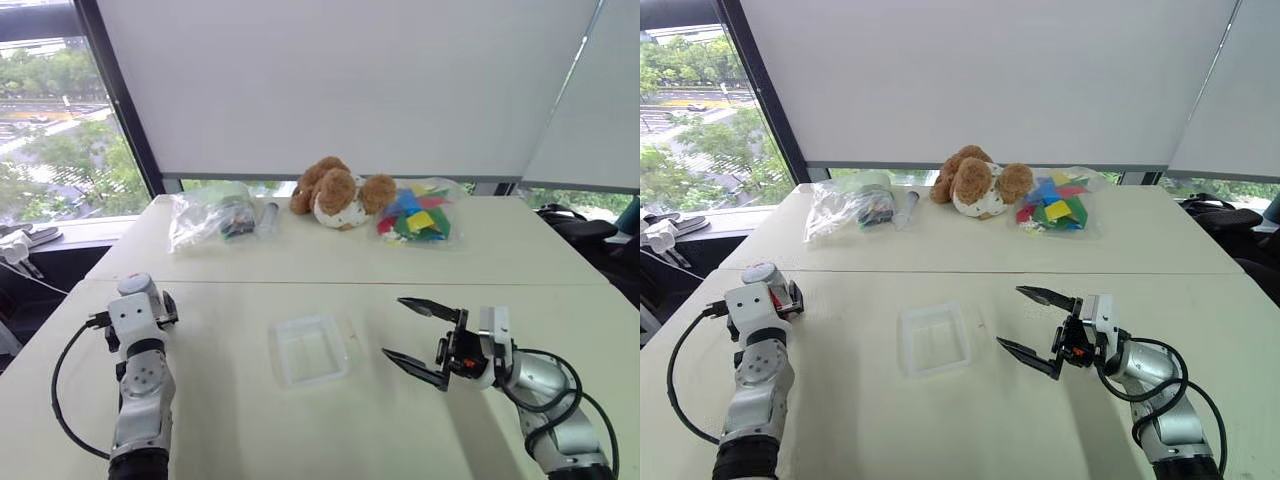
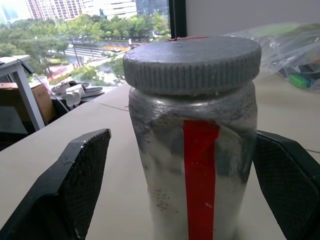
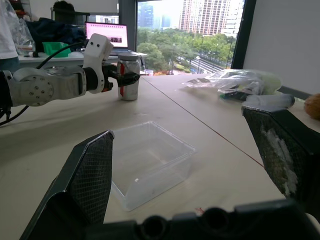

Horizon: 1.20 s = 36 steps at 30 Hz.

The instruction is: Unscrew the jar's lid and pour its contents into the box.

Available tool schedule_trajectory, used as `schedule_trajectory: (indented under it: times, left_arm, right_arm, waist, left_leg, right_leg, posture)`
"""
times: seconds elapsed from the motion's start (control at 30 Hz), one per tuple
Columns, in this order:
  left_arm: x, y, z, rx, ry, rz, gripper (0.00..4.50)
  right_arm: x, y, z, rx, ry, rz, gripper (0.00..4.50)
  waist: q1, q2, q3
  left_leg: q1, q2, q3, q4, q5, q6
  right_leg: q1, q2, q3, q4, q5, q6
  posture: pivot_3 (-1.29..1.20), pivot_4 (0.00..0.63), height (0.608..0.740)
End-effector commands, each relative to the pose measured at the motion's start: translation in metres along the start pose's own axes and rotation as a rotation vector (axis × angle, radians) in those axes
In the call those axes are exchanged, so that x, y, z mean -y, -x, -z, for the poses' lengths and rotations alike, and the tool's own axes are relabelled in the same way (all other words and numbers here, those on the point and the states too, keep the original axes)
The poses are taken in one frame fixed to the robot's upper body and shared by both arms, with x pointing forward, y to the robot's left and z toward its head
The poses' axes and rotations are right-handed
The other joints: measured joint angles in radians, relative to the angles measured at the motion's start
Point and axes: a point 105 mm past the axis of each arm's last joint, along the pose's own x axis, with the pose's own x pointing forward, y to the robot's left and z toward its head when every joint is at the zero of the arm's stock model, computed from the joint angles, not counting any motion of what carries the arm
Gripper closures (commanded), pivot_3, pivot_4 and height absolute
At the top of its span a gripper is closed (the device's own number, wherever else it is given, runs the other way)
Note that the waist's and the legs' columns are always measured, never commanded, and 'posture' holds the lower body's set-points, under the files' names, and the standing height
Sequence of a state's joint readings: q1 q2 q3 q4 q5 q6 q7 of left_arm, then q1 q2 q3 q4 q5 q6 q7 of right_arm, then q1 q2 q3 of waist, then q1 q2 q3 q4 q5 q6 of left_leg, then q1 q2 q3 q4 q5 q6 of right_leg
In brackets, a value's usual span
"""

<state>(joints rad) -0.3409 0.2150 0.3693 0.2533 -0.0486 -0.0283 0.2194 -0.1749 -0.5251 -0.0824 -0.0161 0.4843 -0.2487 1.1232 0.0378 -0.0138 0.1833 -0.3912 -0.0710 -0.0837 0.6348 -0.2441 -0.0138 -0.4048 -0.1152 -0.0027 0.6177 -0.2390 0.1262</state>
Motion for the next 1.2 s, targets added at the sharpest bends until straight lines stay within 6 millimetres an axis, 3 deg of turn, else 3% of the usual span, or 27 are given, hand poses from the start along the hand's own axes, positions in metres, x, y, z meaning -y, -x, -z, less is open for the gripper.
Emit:
schedule_trajectory:
  times: [0.03, 0.07, 0.17, 0.3, 0.4, 0.47, 0.53, 0.63, 0.73, 1.0, 1.2]
  left_arm:
    - [0.001, -0.009, -0.012, 0.054, -0.002, -0.002, 0.61]
    - [0.001, -0.01, -0.011, 0.05, -0.005, -0.005, 0.9]
    - [0.002, -0.011, -0.013, 0.057, -0.006, 0.005, 2.31]
    - [-0.002, -0.011, -0.016, 0.053, 0.0, 0.029, 2.3]
    - [0.0, -0.011, -0.041, 0.14, 0.136, 0.132, 2.3]
    - [0.021, -0.001, -0.083, 0.244, 0.25, 0.448, 2.3]
    - [0.041, 0.024, -0.11, 0.288, 0.251, 0.792, 2.3]
    - [0.065, 0.083, -0.109, 0.09, 0.135, 1.35, 2.3]
    - [0.072, 0.116, -0.109, 0.018, 0.025, 1.605, 2.3]
    - [0.117, 0.154, -0.118, 0.137, -0.018, 1.878, 2.3]
    - [0.138, 0.159, -0.114, 0.21, -0.044, 1.902, 2.3]
  right_arm:
    - [0.001, -0.002, -0.011, 0.031, 0.045, 0.004, 0.0]
    - [0.001, -0.002, -0.011, 0.03, 0.045, 0.004, 0.0]
    - [0.001, -0.002, -0.011, 0.03, 0.046, 0.008, 0.0]
    - [0.002, -0.001, -0.012, 0.028, 0.053, 0.019, 0.0]
    - [0.005, 0.0, -0.017, 0.022, 0.065, 0.035, 0.0]
    - [0.01, 0.0, -0.029, 0.033, 0.042, 0.059, 0.0]
    - [0.012, -0.002, -0.042, 0.038, -0.018, 0.069, 0.0]
    - [-0.006, -0.01, -0.063, 0.027, -0.213, -0.051, 0.0]
    - [-0.018, -0.025, -0.078, 0.007, -0.291, -0.146, 0.0]
    - [-0.012, -0.086, -0.097, -0.006, -0.31, -0.187, 0.0]
    - [-0.008, -0.111, -0.095, -0.039, -0.302, -0.214, 0.0]
  waist:
    - [0.0, 0.0, 0.0]
    - [0.0, 0.0, 0.0]
    - [-0.002, 0.0, 0.0]
    - [-0.001, 0.0, 0.0]
    - [-0.002, 0.0, 0.0]
    - [-0.002, -0.001, 0.001]
    - [-0.006, -0.002, 0.001]
    - [-0.02, 0.0, 0.001]
    - [-0.028, 0.005, -0.001]
    - [-0.028, 0.004, 0.0]
    - [-0.027, 0.004, 0.0]
  left_leg:
    - [0.0, 0.0, 0.0, 0.0, 0.0, 0.0]
    - [0.0, 0.0, 0.0, 0.0, 0.0, 0.0]
    - [0.0, 0.0, 0.0, 0.0, 0.0, 0.0]
    - [0.0, 0.0, 0.0, 0.0, 0.0, 0.0]
    - [0.0, 0.0, 0.0, 0.0, 0.0, 0.0]
    - [0.0, 0.0, 0.0, 0.0, 0.0, 0.0]
    - [-0.001, 0.001, -0.001, 0.0, 0.0, -0.001]
    - [-0.002, 0.0, 0.0, -0.001, 0.0, 0.0]
    - [0.0, 0.0, 0.0, -0.002, -0.001, 0.001]
    - [-0.001, 0.004, 0.0, -0.002, 0.0, 0.001]
    - [-0.005, 0.001, 0.0, -0.002, 0.0, 0.001]
  right_leg:
    - [0.0, 0.0, 0.0, 0.0, 0.0, 0.0]
    - [0.0, 0.0, 0.0, 0.0, 0.0, 0.0]
    - [0.0, 0.0, 0.0, 0.0, 0.0, 0.0]
    - [-0.001, 0.0, 0.0, 0.001, 0.0, 0.0]
    - [-0.001, 0.0, 0.0, 0.001, 0.0, 0.0]
    - [-0.001, 0.0, 0.0, 0.002, 0.0, 0.0]
    - [-0.002, 0.0, 0.0, 0.002, 0.0, 0.0]
    - [-0.003, -0.002, 0.001, 0.002, -0.001, -0.002]
    - [0.0, -0.003, 0.001, -0.002, -0.002, -0.005]
    - [-0.002, 0.001, 0.001, -0.003, -0.001, -0.008]
    - [-0.005, -0.001, 0.001, -0.003, 0.002, -0.003]
  posture:
    - [0.0, 0.15, 0.74]
    - [0.0, 0.15, 0.74]
    - [0.0, 0.15, 0.74]
    - [0.0, 0.15, 0.74]
    - [0.0, 0.15, 0.74]
    - [0.0, 0.15, 0.74]
    - [0.0, 0.15, 0.74]
    - [0.0, 0.15, 0.74]
    - [0.0, 0.15, 0.74]
    - [0.0, 0.15, 0.74]
    - [0.0, 0.15, 0.74]
